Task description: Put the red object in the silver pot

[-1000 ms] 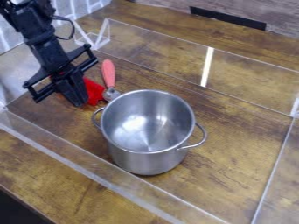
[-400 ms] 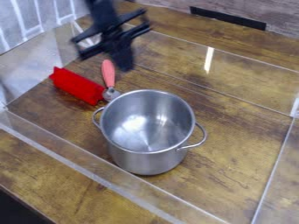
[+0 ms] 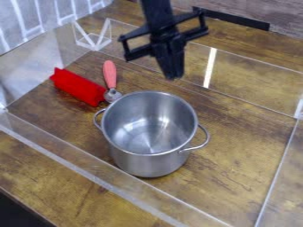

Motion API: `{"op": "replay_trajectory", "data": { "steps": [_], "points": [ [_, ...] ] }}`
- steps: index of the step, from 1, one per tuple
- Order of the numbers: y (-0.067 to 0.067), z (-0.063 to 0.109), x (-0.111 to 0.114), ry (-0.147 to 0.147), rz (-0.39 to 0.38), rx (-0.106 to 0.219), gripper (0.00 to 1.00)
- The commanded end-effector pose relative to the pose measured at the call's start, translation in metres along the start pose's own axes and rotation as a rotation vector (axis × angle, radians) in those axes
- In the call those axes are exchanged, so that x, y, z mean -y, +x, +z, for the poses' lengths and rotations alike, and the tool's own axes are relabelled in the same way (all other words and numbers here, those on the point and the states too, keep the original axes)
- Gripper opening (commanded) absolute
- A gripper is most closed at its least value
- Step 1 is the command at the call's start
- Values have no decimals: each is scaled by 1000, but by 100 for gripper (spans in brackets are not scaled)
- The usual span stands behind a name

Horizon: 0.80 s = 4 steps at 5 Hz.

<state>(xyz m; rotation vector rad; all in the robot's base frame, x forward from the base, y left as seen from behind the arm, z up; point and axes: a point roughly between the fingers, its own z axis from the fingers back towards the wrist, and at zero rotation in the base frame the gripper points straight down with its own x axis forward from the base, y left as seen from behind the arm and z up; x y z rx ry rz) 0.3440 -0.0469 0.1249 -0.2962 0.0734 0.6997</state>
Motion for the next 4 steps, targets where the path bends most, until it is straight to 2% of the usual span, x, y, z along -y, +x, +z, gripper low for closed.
{"op": "replay_trajectory", "data": {
  "steps": [1, 2, 3, 4],
  "points": [
    [-14, 30, 11, -45, -43, 65, 0],
    [-27, 31, 19, -46, -66, 63, 0],
    [-28, 26, 30, -36, -97, 60, 0],
    [-22, 22, 34, -22, -134, 57, 0]
  ]
}}
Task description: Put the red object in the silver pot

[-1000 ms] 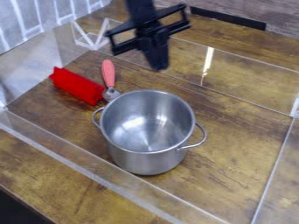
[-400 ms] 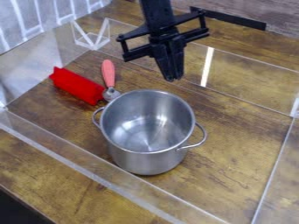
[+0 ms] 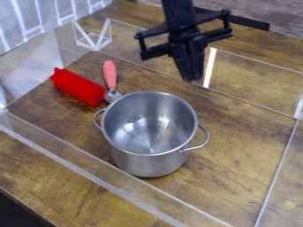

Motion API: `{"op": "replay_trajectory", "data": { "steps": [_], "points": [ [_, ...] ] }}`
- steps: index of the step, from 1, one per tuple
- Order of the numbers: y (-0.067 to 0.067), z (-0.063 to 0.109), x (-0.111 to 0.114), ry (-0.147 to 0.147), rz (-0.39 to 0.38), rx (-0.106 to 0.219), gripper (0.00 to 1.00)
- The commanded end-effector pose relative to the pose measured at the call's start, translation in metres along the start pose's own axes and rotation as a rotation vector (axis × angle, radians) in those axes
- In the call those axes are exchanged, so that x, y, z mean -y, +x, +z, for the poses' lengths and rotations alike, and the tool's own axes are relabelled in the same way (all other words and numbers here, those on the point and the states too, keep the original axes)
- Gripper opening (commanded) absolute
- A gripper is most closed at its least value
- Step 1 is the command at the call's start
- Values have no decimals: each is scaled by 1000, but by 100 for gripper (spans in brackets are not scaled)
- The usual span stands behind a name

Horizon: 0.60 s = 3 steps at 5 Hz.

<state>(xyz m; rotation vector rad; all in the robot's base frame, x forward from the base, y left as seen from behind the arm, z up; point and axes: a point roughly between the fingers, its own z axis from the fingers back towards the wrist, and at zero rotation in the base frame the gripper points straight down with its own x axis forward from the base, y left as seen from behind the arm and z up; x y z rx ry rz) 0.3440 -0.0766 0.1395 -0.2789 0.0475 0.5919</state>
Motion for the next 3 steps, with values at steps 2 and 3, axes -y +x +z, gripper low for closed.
{"op": "replay_trajectory", "data": {
  "steps": [2, 3],
  "points": [
    [12, 13, -11, 0, -48, 59, 0],
    [16, 16, -27, 9, -9, 77, 0]
  ]
}}
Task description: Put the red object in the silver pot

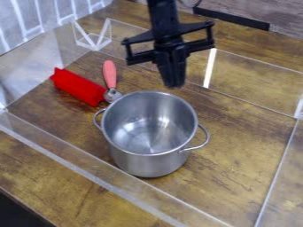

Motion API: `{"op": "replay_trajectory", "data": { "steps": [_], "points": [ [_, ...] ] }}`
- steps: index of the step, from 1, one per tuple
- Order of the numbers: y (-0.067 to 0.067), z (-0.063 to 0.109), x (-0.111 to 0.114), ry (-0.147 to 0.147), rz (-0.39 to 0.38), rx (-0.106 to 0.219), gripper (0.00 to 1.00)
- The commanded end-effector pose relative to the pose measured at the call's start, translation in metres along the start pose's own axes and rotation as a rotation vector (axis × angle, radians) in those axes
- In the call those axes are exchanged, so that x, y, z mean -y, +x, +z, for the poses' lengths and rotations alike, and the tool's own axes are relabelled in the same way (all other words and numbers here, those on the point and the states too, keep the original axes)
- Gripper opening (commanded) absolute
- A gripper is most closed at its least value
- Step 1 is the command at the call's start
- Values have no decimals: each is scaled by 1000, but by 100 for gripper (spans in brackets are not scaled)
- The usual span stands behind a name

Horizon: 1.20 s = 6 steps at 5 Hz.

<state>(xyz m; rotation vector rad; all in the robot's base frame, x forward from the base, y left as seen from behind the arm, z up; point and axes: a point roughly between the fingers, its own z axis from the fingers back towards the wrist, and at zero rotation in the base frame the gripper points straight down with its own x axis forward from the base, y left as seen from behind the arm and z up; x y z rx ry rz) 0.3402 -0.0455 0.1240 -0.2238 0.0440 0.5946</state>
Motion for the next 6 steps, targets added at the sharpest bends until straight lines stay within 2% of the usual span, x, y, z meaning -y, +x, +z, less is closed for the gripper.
{"op": "replay_trajectory", "data": {
  "steps": [1, 2, 3, 4, 5, 6],
  "points": [
    [-2, 22, -1, -43, 25, 70, 0],
    [-13, 24, 6, -53, 21, 76, 100],
    [-19, 29, 9, -63, 33, 82, 0],
    [-19, 30, 11, -65, 60, 96, 0],
    [-27, 23, 24, -65, 56, 100, 0],
    [-43, 21, 30, -61, 0, 90, 0]
  ]
}}
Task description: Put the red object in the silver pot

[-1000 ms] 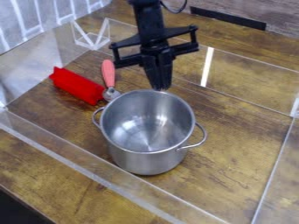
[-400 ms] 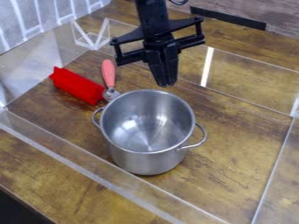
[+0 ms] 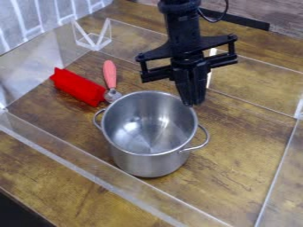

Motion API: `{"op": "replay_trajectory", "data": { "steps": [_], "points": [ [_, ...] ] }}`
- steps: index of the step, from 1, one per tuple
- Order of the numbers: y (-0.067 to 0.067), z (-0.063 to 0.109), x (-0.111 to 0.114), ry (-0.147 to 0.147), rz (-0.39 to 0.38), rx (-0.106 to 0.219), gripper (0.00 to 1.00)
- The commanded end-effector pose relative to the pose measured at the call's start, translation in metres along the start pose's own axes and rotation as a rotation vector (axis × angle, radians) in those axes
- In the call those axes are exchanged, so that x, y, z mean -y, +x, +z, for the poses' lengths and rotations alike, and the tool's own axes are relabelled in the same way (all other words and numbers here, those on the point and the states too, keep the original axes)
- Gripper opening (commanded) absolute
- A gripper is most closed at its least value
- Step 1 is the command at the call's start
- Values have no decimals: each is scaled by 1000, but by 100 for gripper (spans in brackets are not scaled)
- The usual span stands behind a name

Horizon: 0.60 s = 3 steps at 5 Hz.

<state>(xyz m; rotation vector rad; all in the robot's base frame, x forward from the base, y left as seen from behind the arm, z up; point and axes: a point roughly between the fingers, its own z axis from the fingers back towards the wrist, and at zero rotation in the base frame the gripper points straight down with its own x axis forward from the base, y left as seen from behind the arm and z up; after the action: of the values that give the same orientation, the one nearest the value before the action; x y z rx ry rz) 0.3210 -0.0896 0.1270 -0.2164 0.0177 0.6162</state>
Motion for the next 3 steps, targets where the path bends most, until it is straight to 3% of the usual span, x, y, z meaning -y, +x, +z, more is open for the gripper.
{"op": "replay_trajectory", "data": {
  "steps": [1, 3],
  "points": [
    [9, 34, -9, -77, 156, 98, 0],
    [28, 27, -50, -95, 214, 123, 0]
  ]
}}
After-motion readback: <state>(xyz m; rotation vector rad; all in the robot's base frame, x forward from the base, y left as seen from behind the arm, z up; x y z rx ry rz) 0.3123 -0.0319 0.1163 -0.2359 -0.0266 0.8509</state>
